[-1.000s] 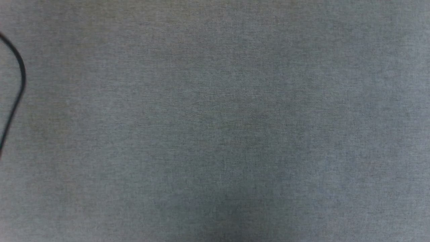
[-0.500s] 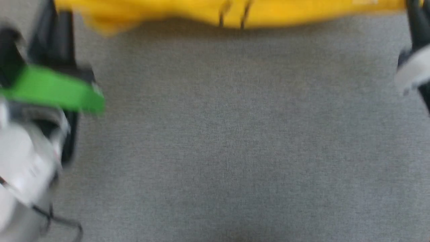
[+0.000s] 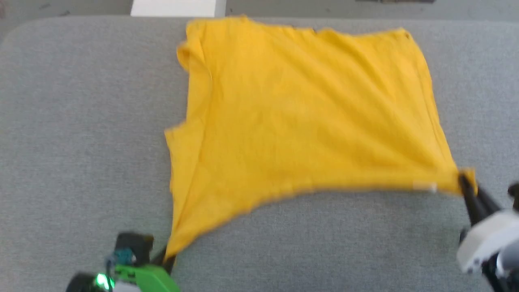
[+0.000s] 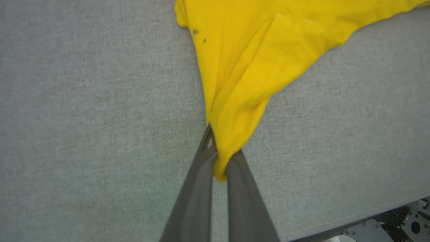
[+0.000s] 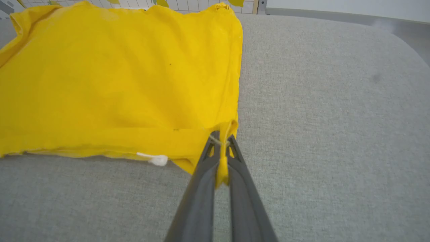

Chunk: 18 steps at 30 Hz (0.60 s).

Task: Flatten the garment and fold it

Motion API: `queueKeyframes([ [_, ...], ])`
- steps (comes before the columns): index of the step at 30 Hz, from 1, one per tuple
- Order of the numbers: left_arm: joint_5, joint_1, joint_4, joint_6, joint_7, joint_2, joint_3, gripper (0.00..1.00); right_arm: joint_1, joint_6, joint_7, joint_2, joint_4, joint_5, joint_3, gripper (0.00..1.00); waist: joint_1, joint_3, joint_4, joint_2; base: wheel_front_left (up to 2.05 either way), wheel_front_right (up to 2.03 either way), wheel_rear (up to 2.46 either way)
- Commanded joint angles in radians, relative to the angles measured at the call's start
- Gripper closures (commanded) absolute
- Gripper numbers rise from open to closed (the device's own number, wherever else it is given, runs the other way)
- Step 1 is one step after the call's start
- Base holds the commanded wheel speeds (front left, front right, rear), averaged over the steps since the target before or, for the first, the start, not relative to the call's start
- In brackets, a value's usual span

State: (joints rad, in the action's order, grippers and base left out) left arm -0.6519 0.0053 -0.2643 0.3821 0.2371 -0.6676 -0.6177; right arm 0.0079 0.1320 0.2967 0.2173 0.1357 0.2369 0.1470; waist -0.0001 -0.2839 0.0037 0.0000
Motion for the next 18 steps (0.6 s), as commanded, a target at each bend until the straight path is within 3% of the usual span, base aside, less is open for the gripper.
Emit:
queueKeyframes([
  [1, -0.011, 0.026, 0.016, -0.014, 0.020, -0.017, -0.012, 1.00, 0.039, -0.001, 0.005, -0.015, 0.001, -0.003, 0.010, 1.00, 0.0001, 0.046, 0.018, 0.0000, 0.00, 0.00, 0.00],
  [9, -0.130, 0.129, 0.082, -0.078, 0.161, -0.061, -0.076, 1.00, 0.263, -0.001, 0.091, -0.019, -0.025, 0.015, -0.008, 1.00, 0.0001, 0.099, 0.022, 0.0000, 0.00, 0.00, 0.00],
  [18, -0.223, 0.212, 0.073, -0.071, 0.236, -0.090, -0.081, 1.00, 0.423, -0.001, 0.270, -0.006, -0.012, 0.087, 0.000, 1.00, 0.0001, 0.146, 0.020, 0.0000, 0.00, 0.00, 0.00],
])
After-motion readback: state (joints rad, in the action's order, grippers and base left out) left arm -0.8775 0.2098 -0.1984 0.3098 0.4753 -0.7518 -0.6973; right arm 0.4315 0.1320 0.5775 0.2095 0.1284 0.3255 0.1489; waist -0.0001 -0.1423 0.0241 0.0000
